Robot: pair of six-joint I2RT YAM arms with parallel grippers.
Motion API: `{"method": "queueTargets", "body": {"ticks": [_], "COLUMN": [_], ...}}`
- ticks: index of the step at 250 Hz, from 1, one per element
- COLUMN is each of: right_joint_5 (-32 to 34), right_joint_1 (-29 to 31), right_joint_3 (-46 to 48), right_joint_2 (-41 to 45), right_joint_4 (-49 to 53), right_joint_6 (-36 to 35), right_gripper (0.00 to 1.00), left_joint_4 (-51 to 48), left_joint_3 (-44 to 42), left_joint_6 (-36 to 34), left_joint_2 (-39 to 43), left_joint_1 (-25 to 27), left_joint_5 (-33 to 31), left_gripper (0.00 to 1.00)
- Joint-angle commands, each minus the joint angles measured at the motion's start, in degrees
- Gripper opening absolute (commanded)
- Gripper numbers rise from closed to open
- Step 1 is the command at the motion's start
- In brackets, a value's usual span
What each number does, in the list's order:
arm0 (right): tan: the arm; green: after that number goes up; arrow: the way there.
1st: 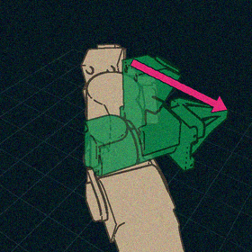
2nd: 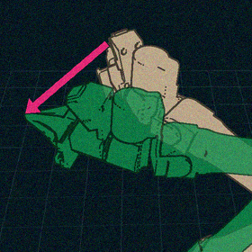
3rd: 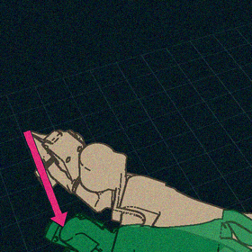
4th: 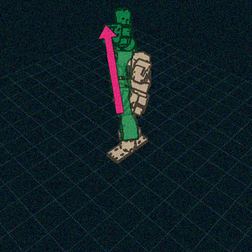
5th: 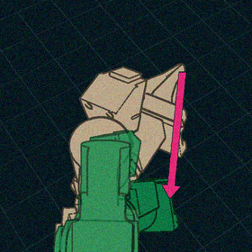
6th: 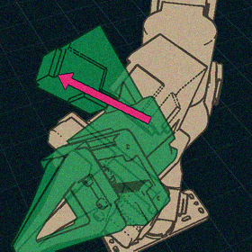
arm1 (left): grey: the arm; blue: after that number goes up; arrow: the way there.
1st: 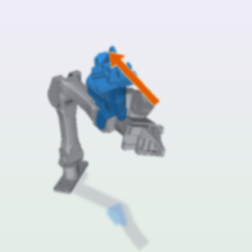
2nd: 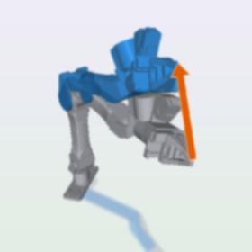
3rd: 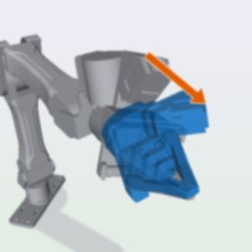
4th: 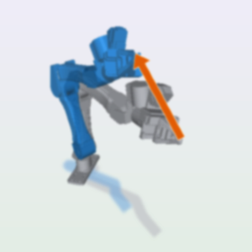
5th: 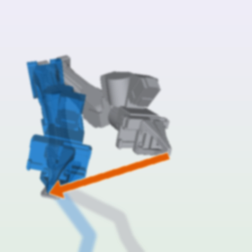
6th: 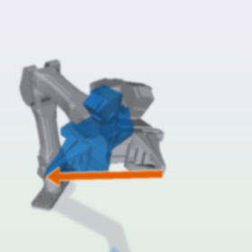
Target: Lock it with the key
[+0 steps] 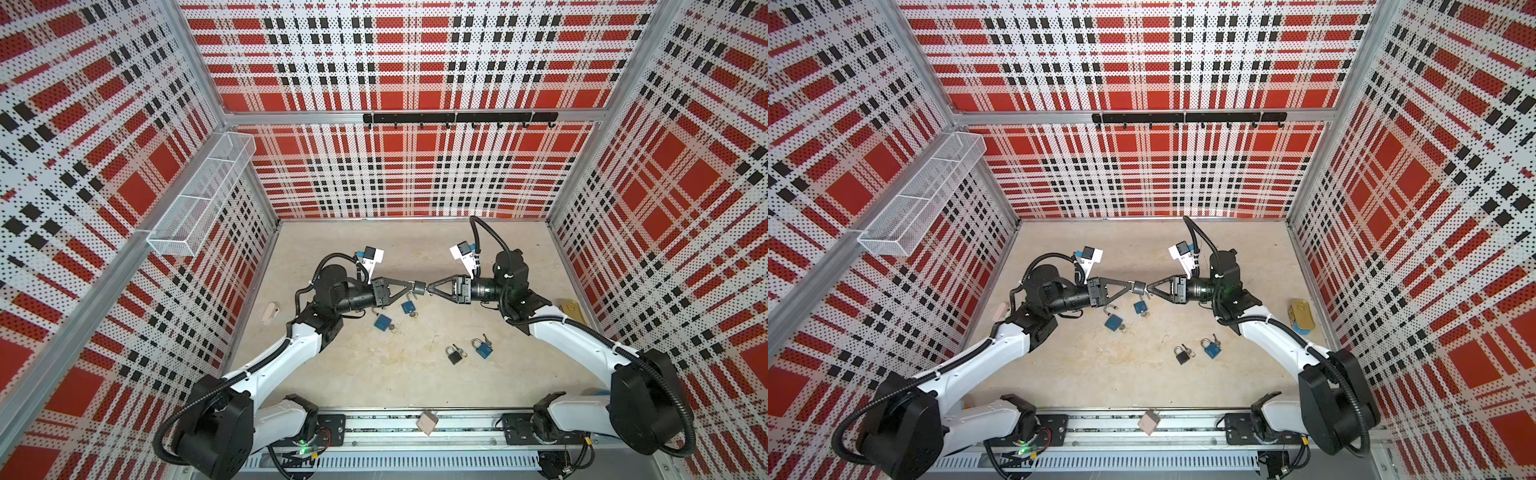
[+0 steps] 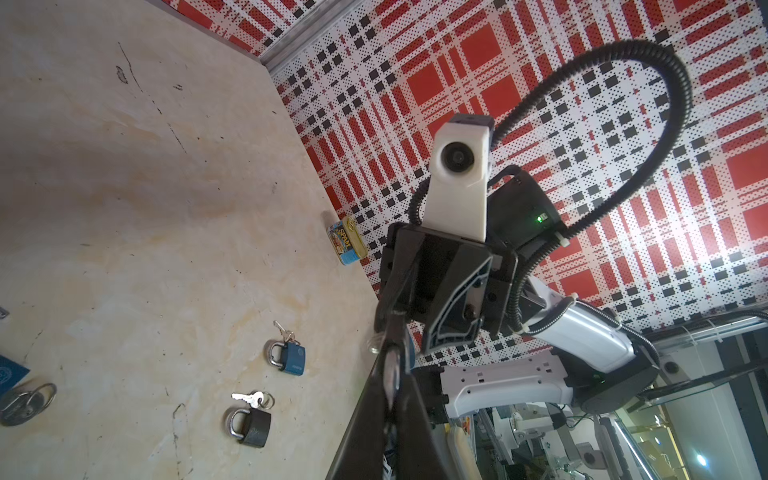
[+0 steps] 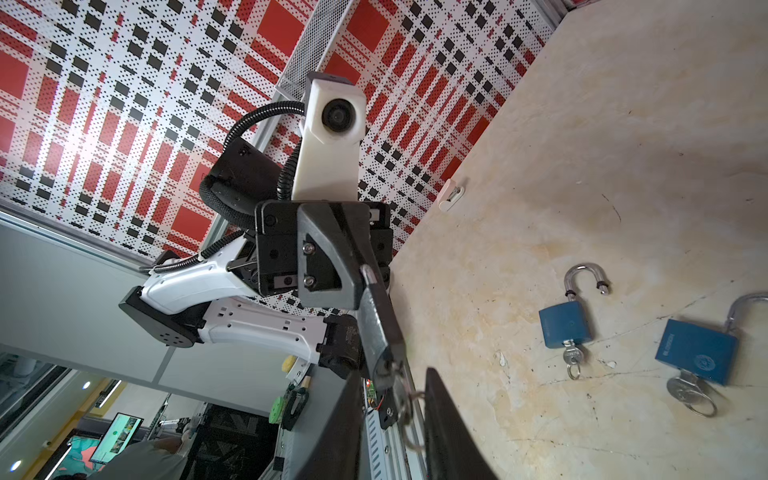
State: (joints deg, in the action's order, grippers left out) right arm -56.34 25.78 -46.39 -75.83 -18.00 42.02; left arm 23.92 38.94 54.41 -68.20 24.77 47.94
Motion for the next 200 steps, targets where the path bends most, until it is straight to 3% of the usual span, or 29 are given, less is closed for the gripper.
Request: {"method": "queueTargets", "body": {"ticks": [1, 200], "right_joint_5": [-0.9, -1.7], "right_joint_1": [0.1, 0.4], "right_joint_3": [-0.7, -0.6], "right_joint_2": [-0.8, -2.0], "right_joint_4": [-4.0, -5.8], "right_joint_6": [0.5, 1.9], "right_gripper": [0.21, 0.25], "left_joint_4": [1.3, 2.2], "left_joint_3": [2.1, 2.1], "left_joint_6": [0.9, 1.1], "left_joint_2": [1.3, 0.9], "left_joint_1": [-0.4, -0.2], "left_joint_5": [0.0, -1.6], "left_gripper": [0.0, 0.0]}}
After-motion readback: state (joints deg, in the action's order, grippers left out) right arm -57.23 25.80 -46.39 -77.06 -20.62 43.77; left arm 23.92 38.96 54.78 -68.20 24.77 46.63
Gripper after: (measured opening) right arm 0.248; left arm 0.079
